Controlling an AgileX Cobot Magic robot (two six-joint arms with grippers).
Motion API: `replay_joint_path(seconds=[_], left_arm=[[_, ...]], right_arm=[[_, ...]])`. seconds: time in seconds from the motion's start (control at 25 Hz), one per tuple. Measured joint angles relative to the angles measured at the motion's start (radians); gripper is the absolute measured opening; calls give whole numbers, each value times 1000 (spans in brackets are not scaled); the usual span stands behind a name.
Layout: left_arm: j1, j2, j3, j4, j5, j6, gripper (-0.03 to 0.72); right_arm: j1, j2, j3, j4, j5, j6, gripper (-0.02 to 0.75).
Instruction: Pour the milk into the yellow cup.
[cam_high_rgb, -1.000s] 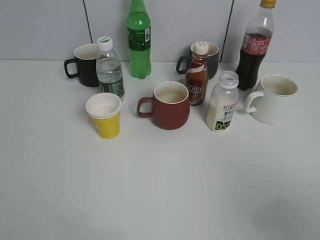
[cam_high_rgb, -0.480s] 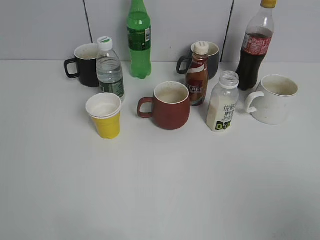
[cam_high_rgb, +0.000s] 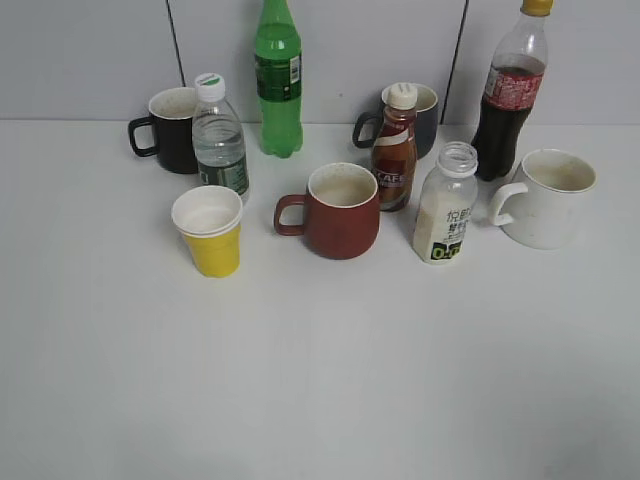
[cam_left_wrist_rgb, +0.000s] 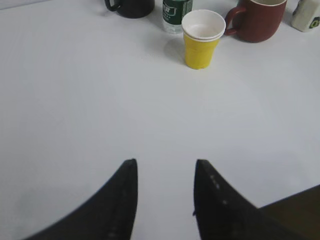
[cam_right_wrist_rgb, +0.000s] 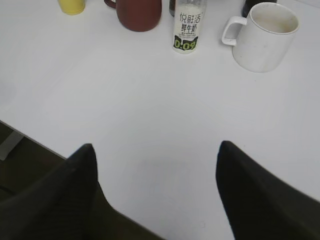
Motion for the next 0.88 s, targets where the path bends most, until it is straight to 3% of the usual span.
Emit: replay_joint_path(seconds=[0.48,0.6,0.88], left_arm=[[2,0,0,0,0,0,237],[20,0,0,0,0,0,237],[296,-10,0,-1,-1,0,237]], right_arm=[[0,0,0,0,0,0,554],[-45,0,0,0,0,0,554],[-312,-27,0,0,0,0,554]])
